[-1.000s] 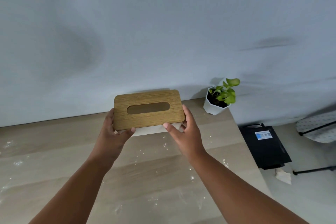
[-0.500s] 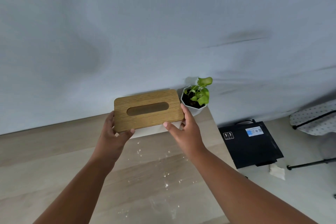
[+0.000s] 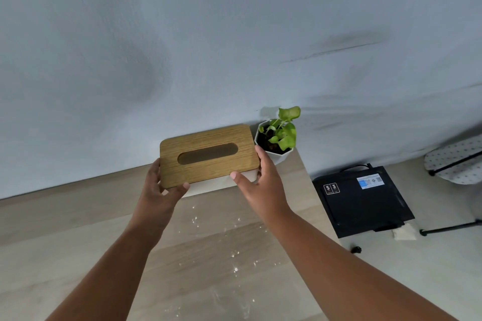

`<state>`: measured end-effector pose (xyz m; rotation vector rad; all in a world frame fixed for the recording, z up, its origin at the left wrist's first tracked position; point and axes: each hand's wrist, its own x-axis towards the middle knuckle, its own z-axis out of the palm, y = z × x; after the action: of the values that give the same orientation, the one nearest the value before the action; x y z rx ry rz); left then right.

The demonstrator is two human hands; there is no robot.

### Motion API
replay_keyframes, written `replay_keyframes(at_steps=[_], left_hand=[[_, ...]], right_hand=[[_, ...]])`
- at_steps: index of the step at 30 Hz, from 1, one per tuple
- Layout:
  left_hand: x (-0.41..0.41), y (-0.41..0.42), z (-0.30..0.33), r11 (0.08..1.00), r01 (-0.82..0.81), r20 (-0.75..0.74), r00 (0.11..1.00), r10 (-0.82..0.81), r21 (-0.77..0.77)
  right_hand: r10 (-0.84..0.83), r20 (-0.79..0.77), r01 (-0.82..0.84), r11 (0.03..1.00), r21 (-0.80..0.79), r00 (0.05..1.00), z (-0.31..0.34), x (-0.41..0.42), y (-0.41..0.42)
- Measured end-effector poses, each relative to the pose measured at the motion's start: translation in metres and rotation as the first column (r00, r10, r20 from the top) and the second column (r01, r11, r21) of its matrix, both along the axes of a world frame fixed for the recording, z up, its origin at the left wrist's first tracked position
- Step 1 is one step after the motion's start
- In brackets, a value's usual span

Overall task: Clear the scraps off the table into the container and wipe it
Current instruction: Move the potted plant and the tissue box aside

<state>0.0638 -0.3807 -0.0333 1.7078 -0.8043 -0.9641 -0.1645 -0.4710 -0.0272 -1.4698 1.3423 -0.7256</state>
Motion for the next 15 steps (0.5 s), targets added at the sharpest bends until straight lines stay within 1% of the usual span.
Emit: replay_keyframes(at_steps=[8,10,13,15], left_hand=[[-0.002,-0.006,0.012,0.997,0.032,-0.038,0.999,-0.030,0.066],[-0.004,-0.008,0.014,0.997,0.022,-0.003,1.000,-0.022,0.079],[-0.007,-0.008,0.015,0.993,-0.035,0.071,0.997,0.027,0.114],[-0.010,-0.006,0.018,0.987,-0.073,0.083,0.995,0.062,0.143]], right_hand=[[0.060,-0.060,-0.059,0.998,0.004,0.996,0.006,-0.004,-0.010],[0.085,-0.074,-0.084,0.996,0.010,0.994,0.009,-0.005,-0.013],[0.120,-0.089,-0.118,0.993,0.026,0.989,0.015,-0.007,-0.015],[0.117,-0.088,-0.115,0.993,0.031,0.989,0.018,-0.010,-0.014]])
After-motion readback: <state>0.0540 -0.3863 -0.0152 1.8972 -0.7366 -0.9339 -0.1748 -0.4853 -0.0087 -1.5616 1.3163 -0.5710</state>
